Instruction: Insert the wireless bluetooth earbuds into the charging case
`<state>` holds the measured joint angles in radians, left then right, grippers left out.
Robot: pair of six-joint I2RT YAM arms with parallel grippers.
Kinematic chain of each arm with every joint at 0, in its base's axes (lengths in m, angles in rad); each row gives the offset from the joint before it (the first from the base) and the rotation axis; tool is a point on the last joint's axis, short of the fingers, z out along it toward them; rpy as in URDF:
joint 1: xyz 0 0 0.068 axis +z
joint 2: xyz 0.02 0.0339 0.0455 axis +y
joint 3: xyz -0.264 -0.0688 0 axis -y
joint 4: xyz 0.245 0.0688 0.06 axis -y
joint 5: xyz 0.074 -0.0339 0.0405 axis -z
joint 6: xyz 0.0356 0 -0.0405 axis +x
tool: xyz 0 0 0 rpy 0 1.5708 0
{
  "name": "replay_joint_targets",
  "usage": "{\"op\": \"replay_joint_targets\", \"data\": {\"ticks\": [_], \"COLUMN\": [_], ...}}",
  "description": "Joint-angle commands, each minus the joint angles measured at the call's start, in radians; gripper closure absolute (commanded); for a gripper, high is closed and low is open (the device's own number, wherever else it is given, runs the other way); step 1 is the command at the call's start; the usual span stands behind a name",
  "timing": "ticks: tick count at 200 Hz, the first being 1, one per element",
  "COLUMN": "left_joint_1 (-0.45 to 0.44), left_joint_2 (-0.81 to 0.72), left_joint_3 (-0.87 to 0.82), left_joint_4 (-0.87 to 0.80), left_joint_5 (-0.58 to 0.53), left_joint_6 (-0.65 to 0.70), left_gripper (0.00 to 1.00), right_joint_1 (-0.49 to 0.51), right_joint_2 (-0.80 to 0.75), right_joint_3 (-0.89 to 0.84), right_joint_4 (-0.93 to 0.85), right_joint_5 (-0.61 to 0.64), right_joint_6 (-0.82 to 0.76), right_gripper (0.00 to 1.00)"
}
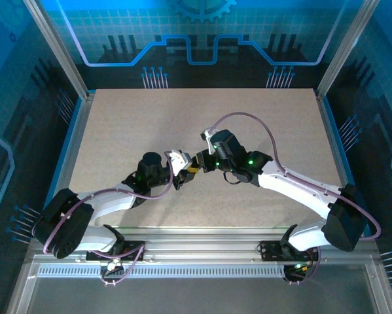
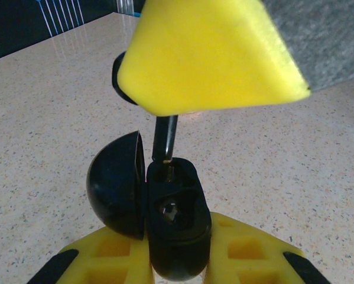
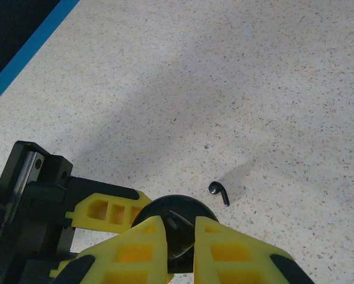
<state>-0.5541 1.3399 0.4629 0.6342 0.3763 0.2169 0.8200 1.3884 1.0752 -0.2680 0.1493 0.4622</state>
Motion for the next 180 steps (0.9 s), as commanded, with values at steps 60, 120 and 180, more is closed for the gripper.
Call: {"op": "replay_joint_targets", "data": {"ticks": [60, 120, 180], "left_joint_1": [-0.006, -0.007, -0.006], "left_joint_2": [-0.019, -0.026, -0.037], "left_joint_3": [0.014, 0.010, 0.010], "left_joint_4": [0.053, 0.070, 0.064], "left_joint_5": [-0.008, -0.014, -0.015], "left_joint_6": [-0.009, -0.014, -0.008], "left_gripper": [0.89, 0.89, 0.89], "right_joint_1": [0.013, 0.017, 0.019], "right_joint_2": [-0.003, 0.005, 0.011], "right_joint_3": [0.007, 0.003, 0.003], "right_joint_4": [0.012, 0.001, -0.023], "right_joint_5": [-0.028, -0.037, -0.022], "right_joint_6": [-0.007, -0.005, -0.024], "right_gripper": [0.87, 0.87, 0.87]}}
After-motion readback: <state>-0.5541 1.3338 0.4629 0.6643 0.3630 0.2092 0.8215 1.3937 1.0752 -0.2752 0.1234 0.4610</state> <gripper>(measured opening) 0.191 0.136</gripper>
